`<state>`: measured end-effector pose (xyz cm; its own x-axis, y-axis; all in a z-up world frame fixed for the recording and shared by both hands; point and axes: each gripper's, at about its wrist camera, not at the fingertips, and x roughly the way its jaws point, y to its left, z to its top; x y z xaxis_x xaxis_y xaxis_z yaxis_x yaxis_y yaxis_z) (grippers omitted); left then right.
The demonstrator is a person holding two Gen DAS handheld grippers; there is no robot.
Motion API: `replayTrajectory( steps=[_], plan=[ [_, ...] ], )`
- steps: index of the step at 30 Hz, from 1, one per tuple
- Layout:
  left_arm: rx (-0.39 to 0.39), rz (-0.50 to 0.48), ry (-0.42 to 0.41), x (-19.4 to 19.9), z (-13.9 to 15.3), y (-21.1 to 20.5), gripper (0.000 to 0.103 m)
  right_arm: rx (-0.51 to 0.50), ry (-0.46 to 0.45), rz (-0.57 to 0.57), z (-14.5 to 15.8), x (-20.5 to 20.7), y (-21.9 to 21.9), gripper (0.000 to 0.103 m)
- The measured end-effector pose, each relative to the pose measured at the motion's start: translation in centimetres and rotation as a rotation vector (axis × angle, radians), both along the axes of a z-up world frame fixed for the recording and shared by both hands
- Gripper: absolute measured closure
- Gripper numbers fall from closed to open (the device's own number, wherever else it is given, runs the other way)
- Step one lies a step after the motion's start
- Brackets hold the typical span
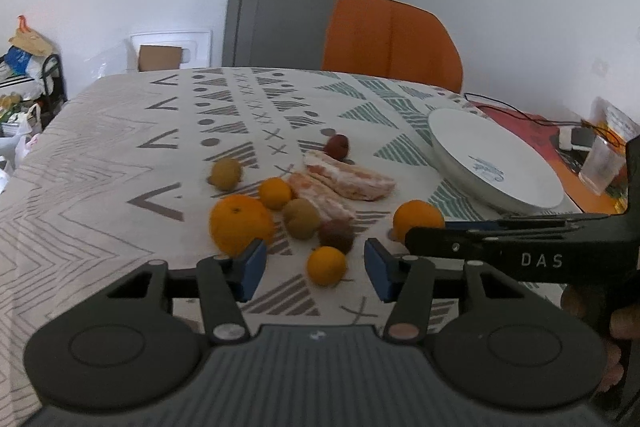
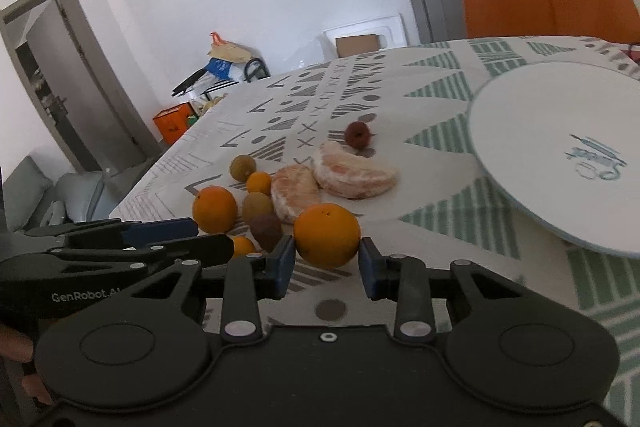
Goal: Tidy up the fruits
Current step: 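Move the right gripper to the large orange and close on it, then grasp a small kumquat with the left gripper while the right carries the orange to the plate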
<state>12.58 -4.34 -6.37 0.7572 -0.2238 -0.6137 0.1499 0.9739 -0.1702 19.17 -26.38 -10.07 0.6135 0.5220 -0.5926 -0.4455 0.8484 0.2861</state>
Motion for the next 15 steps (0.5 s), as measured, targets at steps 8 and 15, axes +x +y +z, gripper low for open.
replayTrajectory(
  steps=[8,15],
  plan=[
    [0.043,-0.02,0.041,0.8,-1.8,-1.9,0.081,0.027,-0.014,-0.045,0.3,-0.7,-2.1,0.071],
    [0.058,-0.01,0.013,0.3,-0.7,-2.5,0.081,0.071,-0.039,-0.063,0.8,-1.2,-3.8,0.071]
  ],
)
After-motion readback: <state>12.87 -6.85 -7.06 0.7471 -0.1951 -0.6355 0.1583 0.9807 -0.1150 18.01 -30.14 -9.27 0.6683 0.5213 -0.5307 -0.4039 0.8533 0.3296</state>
